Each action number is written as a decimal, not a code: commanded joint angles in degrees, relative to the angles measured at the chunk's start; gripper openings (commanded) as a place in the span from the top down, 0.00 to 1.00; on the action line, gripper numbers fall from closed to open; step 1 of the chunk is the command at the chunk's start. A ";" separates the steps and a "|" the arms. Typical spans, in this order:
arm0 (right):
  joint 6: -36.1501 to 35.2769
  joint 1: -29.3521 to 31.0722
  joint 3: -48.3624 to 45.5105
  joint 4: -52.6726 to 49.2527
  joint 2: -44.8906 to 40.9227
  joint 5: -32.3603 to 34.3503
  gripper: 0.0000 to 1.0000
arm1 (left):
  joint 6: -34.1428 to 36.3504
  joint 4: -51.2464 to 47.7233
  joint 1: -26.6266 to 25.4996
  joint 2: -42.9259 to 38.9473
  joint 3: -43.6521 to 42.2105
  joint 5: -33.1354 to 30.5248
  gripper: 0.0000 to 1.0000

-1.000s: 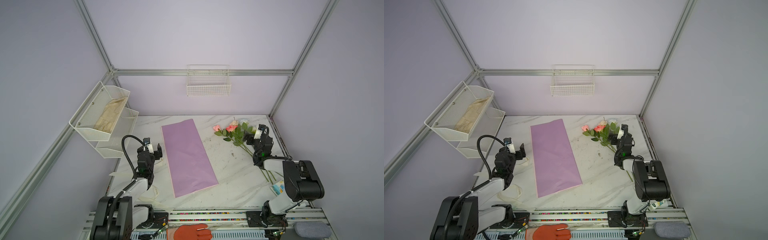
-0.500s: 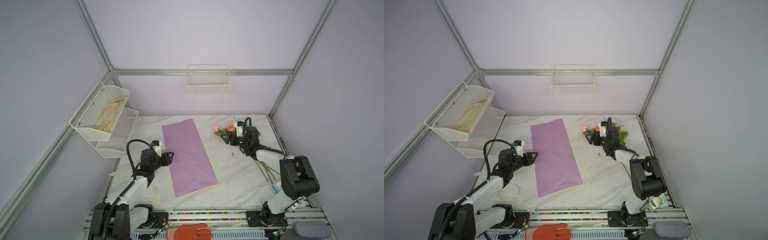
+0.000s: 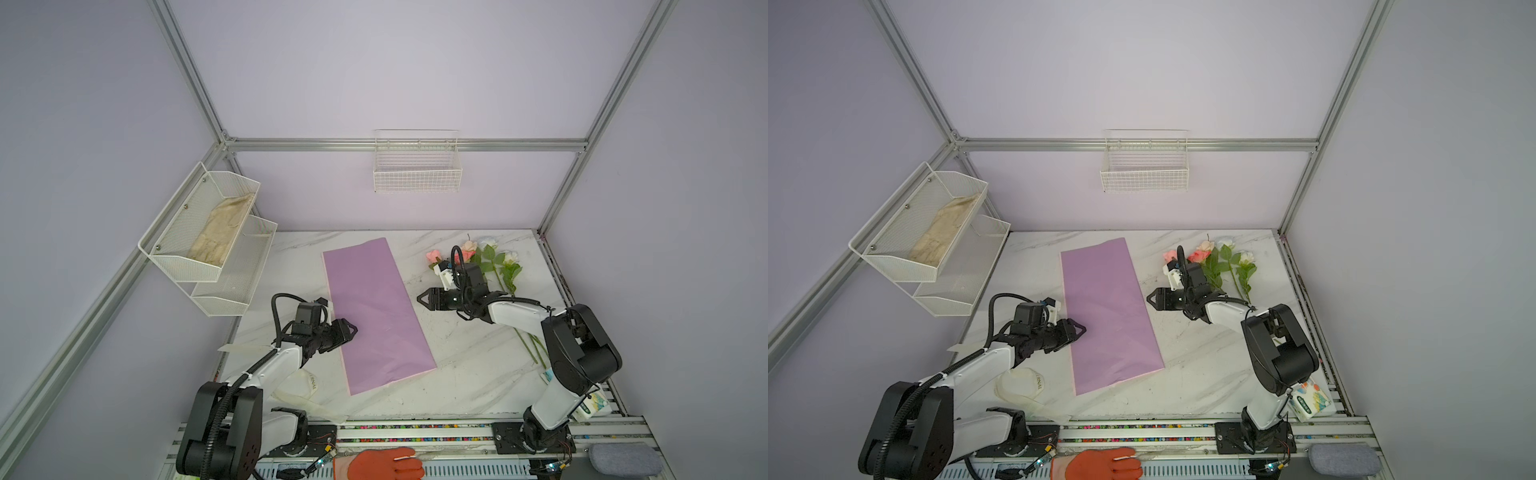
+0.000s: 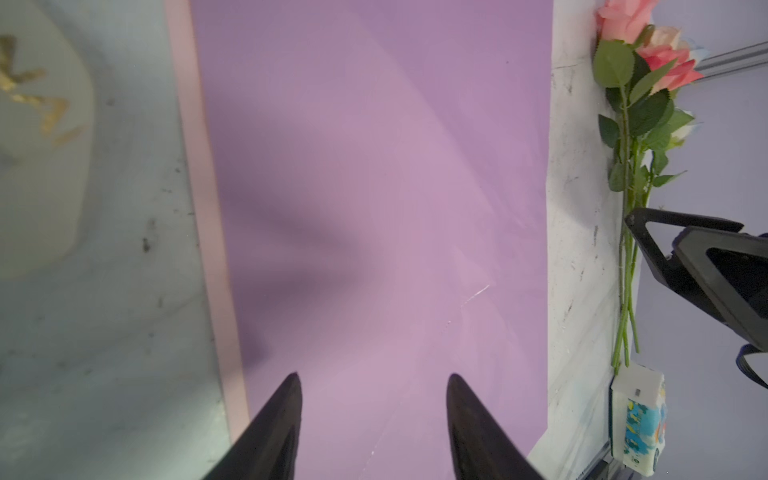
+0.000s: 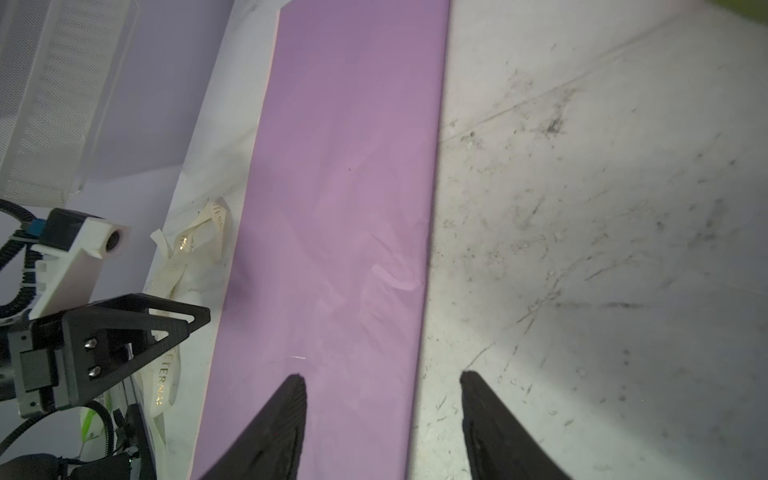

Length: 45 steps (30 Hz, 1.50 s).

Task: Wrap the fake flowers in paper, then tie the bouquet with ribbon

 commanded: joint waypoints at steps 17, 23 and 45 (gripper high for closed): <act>1.31 2.81 0.07 0.29 6.59 1.08 0.38 | 0.87 -2.01 -0.18 3.18 4.46 -3.23 0.44; 1.68 3.08 -0.35 1.09 8.55 0.75 0.41 | 0.94 0.77 -0.27 5.27 3.67 -0.12 0.48; 2.33 3.52 -1.44 2.27 10.25 1.16 0.45 | -8.12 15.97 -0.38 8.71 -0.61 7.15 0.47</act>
